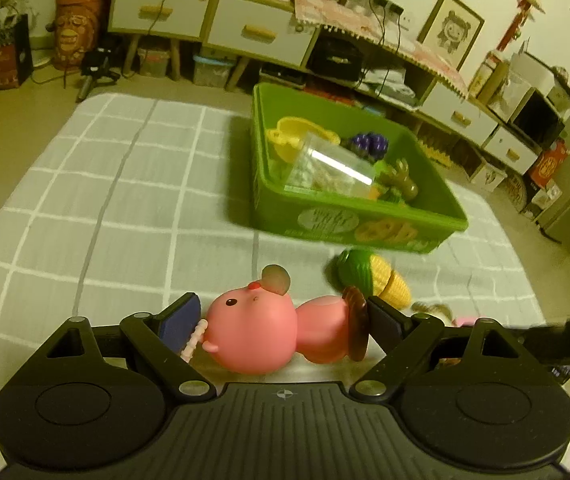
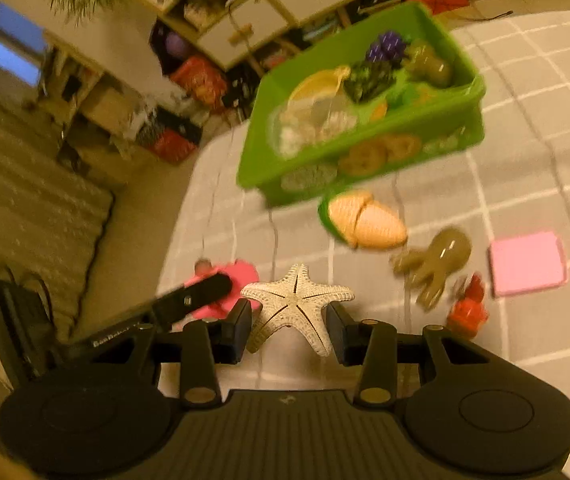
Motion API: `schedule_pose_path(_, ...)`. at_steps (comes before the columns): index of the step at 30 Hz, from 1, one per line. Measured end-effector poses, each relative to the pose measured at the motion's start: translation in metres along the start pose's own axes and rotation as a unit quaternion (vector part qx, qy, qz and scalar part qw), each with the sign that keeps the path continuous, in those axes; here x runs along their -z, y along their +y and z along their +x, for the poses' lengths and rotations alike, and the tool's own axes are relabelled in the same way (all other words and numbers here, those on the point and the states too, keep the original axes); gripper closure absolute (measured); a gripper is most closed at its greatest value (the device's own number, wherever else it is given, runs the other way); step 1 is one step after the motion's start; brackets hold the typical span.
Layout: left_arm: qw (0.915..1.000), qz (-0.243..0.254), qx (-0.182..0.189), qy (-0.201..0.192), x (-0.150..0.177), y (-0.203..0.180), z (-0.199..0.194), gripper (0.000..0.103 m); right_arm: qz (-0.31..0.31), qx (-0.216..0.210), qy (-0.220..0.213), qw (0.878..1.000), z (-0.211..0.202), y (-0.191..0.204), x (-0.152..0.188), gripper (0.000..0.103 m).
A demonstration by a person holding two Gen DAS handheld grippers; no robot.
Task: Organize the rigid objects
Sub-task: 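Carry the pig into the bin with the left tool while the right tool carries the starfish in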
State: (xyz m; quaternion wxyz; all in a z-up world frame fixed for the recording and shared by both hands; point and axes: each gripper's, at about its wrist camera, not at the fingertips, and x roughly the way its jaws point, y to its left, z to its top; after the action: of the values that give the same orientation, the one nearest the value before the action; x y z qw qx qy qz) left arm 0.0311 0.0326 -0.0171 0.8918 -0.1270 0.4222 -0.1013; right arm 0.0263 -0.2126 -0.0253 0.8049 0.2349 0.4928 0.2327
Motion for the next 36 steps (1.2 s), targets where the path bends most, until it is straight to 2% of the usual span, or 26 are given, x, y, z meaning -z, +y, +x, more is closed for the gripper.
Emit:
schedule_pose_path(9, 0.9987, 0.022, 0.016, -0.043, -0.029, -0.033, -0.002, 0.014, 0.063, 0.011, -0.09, 0.994, -0.032, -0.022, -0.051, 0.069)
schedule_pose_path(14, 0.9975, 0.04, 0.022, -0.054, -0.05, -0.055, 0.012, 0.014, 0.114, 0.016, -0.116, 0.987, -0.037, -0.049, -0.072, 0.069)
schedule_pose_path(22, 0.9938, 0.075, 0.044, -0.069, -0.083, -0.093, 0.06, 0.014, 0.188, -0.011, -0.129, 0.973, -0.024, -0.078, -0.096, 0.069)
schedule_pose_path(26, 0.9941, 0.079, 0.046, -0.058, -0.092, -0.105, 0.087, 0.014, 0.208, -0.013, -0.135, 0.969, -0.015, -0.086, -0.106, 0.069)
schedule_pose_path(32, 0.9946, 0.085, 0.04, -0.046, -0.091, -0.112, 0.114, 0.014, 0.24, -0.012, -0.144, 0.96, -0.008, -0.102, -0.113, 0.069)
schedule_pose_path(36, 0.995, 0.084, 0.041, -0.036, -0.087, -0.116, 0.122, 0.014, 0.249, -0.011, -0.139, 0.958, -0.002, -0.109, -0.115, 0.069)
